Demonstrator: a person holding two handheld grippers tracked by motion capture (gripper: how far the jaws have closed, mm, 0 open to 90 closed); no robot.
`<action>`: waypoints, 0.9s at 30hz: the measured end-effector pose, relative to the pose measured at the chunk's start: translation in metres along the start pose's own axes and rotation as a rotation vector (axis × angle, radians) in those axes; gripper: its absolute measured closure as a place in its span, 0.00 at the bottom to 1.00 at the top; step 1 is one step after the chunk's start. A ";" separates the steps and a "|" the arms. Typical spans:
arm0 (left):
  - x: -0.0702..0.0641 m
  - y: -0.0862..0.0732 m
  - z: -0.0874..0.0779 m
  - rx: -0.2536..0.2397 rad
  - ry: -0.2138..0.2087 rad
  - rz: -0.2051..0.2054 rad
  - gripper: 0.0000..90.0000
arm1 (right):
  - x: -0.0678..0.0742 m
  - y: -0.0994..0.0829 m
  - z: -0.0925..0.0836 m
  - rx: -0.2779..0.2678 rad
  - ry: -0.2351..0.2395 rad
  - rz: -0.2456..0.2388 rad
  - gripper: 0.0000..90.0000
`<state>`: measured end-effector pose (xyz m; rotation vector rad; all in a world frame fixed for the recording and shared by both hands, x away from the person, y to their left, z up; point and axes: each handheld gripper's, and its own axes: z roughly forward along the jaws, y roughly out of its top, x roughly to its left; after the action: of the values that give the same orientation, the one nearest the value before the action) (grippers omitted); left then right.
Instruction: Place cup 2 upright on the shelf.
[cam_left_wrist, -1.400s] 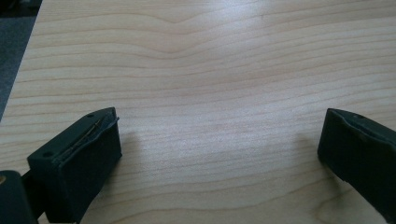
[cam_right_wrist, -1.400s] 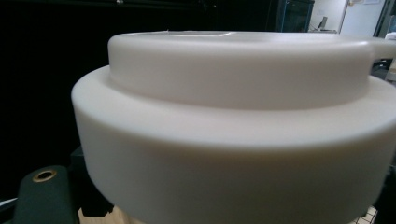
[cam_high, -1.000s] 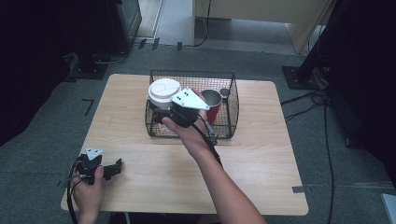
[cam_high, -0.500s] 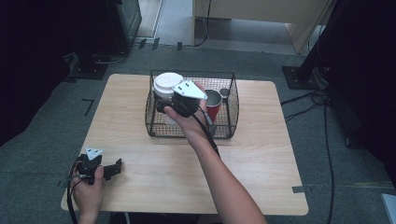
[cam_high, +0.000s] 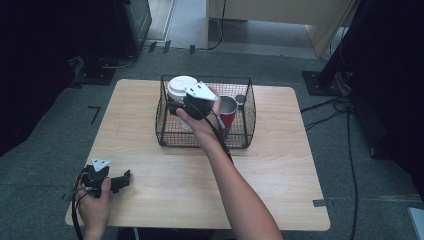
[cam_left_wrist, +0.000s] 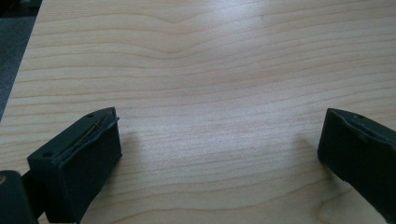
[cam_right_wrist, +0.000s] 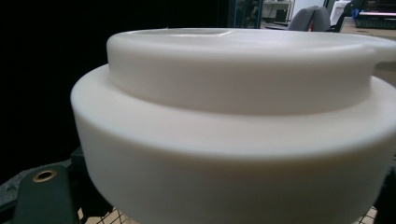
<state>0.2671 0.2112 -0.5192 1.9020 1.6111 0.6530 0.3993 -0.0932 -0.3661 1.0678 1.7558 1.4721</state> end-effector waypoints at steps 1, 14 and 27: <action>0.000 0.000 0.000 0.002 0.000 0.001 0.00 | -0.001 -0.001 0.002 0.001 -0.002 0.001 0.17; 0.000 0.000 0.000 0.002 -0.001 0.001 0.00 | -0.005 -0.016 0.021 0.065 -0.020 0.021 0.17; 0.000 0.000 0.000 0.002 0.000 0.001 0.00 | 0.007 -0.033 0.034 0.124 -0.042 0.030 0.17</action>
<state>0.2670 0.2113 -0.5192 1.9044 1.6110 0.6517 0.4181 -0.0727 -0.4047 1.1838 1.8289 1.3627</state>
